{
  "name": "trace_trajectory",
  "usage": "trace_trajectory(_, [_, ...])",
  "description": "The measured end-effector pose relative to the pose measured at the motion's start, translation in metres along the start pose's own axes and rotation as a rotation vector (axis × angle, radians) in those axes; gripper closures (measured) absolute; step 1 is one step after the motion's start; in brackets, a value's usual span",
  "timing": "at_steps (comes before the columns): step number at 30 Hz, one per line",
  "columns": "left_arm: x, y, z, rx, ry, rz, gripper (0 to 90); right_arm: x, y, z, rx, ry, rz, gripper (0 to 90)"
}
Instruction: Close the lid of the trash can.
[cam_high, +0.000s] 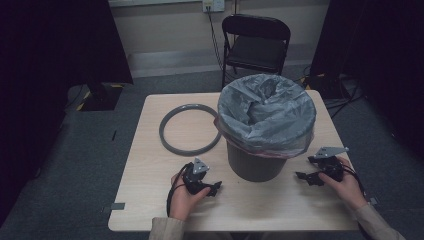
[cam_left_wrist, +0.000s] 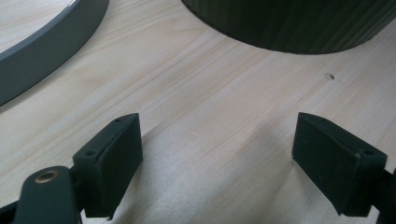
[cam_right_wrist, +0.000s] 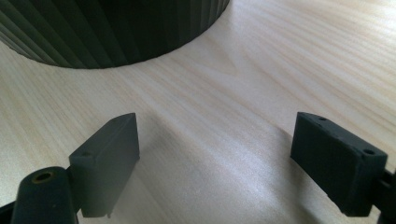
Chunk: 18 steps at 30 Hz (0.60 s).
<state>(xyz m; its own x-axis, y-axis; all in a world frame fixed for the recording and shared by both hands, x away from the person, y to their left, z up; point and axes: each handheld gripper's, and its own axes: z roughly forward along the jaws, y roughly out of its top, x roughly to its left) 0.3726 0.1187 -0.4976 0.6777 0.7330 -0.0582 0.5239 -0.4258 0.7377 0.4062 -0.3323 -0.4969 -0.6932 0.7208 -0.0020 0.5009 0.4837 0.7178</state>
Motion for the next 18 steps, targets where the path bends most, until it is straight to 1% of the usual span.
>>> trace_trajectory(2, [0.004, 0.001, -0.002, 0.004, -0.002, -0.011, 15.6, 0.0, -0.003, 0.0, -0.024, -0.003, 0.005, 14.2])
trace_trajectory(5, [0.015, 0.006, -0.01, -0.007, 0.005, -0.035, 15.6, 0.002, -0.004, -0.001, -0.024, -0.015, 0.011, 14.2])
trace_trajectory(8, [0.031, 0.018, -0.02, -0.014, 0.036, -0.039, 15.6, 0.002, -0.004, -0.001, -0.025, -0.016, 0.012, 14.2])
trace_trajectory(9, [0.037, 0.024, -0.024, -0.025, 0.046, -0.037, 15.7, 0.002, -0.004, -0.001, -0.025, -0.016, 0.012, 14.2])
trace_trajectory(10, [0.042, 0.03, -0.027, -0.034, 0.061, -0.045, 15.7, 0.002, -0.004, -0.001, -0.025, -0.015, 0.012, 14.1])
trace_trajectory(11, [0.048, 0.036, -0.03, -0.038, 0.076, -0.037, 15.6, 0.002, -0.004, -0.001, -0.025, -0.015, 0.012, 14.1])
trace_trajectory(13, [0.059, 0.046, -0.03, -0.04, 0.091, -0.062, 15.5, 0.002, -0.004, -0.001, -0.025, -0.015, 0.013, 14.1])
trace_trajectory(14, [0.066, 0.05, -0.03, -0.031, 0.105, -0.062, 15.6, 0.002, -0.004, -0.001, -0.025, -0.015, 0.013, 14.2])
trace_trajectory(16, [0.078, 0.057, -0.024, -0.027, 0.118, -0.088, 15.8, 0.002, -0.004, -0.001, -0.025, -0.015, 0.012, 14.2])
trace_trajectory(17, [0.084, 0.059, -0.021, -0.014, 0.126, -0.097, 15.9, 0.002, -0.004, -0.001, -0.025, -0.015, 0.013, 14.1])
trace_trajectory(18, [0.091, 0.062, -0.016, -0.016, 0.129, -0.116, 15.9, 0.002, -0.004, -0.001, -0.025, -0.015, 0.012, 14.1])
